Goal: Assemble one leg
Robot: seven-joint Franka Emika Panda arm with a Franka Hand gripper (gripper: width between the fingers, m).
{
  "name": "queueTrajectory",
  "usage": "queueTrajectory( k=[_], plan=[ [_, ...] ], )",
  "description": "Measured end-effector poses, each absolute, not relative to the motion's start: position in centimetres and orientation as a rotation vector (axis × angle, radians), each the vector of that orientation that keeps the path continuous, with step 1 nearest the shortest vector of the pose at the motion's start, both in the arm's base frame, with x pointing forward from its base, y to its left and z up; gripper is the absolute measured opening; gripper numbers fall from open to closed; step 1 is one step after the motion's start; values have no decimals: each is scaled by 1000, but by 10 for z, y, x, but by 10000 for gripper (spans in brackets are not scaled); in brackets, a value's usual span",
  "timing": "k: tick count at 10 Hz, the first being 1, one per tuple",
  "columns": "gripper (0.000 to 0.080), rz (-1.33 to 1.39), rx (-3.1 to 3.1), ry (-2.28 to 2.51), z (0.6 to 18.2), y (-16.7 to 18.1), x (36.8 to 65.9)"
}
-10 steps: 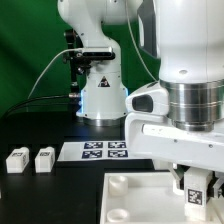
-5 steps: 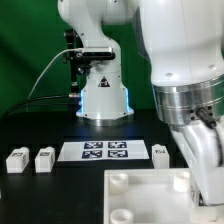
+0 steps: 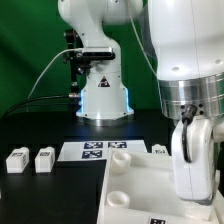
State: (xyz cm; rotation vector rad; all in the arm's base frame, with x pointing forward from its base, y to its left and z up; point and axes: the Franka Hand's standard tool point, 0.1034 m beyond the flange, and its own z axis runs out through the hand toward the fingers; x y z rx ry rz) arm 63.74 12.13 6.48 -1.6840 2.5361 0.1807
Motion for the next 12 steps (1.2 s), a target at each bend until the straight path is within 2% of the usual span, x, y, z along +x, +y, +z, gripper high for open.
queueTrajectory(
  k=[1,2,4,6,9,12],
  plan=[
    [367,180,-1698,2527,64,121,637],
    [367,181,-1708,2522,63,122,636],
    [618,181,-1714,2518,63,122,636],
    [640,184,-1788,2474,60,122,628],
    [649,188,-1803,2454,71,129,625],
    [649,189,-1805,2456,68,129,624]
  ],
)
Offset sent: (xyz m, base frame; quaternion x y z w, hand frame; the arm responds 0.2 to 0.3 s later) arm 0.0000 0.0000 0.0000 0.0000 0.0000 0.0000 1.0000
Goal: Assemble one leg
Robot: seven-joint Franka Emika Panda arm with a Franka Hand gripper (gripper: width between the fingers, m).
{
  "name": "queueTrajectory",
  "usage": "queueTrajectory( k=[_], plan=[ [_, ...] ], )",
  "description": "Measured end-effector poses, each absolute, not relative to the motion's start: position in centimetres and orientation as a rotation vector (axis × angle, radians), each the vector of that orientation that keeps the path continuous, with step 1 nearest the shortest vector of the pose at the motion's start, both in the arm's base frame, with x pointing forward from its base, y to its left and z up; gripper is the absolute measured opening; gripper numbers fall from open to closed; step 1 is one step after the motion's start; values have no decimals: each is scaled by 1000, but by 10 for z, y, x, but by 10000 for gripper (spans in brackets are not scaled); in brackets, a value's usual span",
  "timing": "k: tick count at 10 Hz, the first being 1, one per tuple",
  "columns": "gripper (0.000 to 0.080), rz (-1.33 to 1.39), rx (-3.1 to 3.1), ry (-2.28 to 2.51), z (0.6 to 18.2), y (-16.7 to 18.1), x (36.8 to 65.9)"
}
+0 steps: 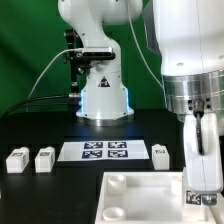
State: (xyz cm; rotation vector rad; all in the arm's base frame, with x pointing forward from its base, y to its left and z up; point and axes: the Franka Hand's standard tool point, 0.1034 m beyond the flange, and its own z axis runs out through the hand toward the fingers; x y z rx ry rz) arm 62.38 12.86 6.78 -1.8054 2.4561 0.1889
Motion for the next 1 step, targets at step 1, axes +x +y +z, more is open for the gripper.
queueTrajectory(
  k=[1],
  plan=[
    [649,189,-1806,2456,67,129,624]
  ],
)
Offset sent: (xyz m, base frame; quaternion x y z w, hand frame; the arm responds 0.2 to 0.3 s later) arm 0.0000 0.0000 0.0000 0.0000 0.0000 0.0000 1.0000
